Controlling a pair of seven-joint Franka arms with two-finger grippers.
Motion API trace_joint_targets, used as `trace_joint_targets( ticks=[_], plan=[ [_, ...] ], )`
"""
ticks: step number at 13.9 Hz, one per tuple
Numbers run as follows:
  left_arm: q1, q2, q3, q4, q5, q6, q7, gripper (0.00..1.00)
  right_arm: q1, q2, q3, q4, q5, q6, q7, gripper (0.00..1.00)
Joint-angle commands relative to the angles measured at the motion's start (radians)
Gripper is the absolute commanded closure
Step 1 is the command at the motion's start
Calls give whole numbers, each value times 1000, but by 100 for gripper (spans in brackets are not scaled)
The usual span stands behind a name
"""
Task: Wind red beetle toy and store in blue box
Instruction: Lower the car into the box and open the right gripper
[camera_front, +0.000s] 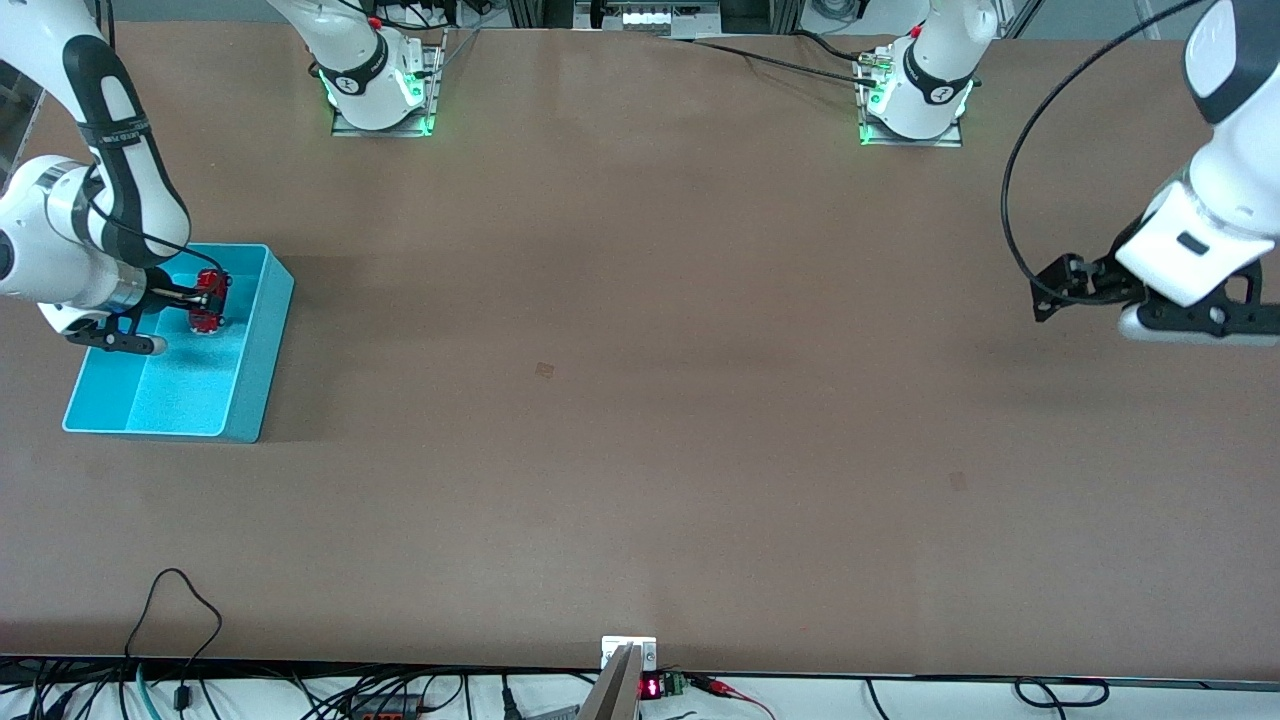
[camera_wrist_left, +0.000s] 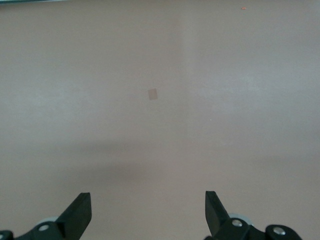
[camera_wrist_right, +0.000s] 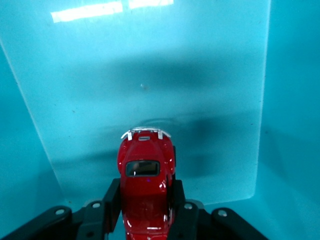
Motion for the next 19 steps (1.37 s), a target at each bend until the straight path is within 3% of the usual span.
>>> trace_joint_targets(
  ticks=[1,3,10,11,14,19],
  plan=[
    [-50,-83,48,-91,-10,33,-4,0,-9,-3,6,-23,12,15,5,93],
    [-63,-82,74,-91,-10,34,-1,0,-13,6,6,-23,12,17,5,86],
    [-43,-59,71,-77,-10,2,1,0,-13,16,6,-21,10,23,-6,5],
    [-43,-60,71,-76,-11,-35,1,0,-13,9,6,-18,10,20,-10,0],
    [-44,-59,68,-48,-19,-56,2,0,-7,-38,10,34,7,3,-15,0],
    [-44,-60,67,-43,-68,-112,14,0,8,-151,73,267,-5,-260,-12,0]
  ],
)
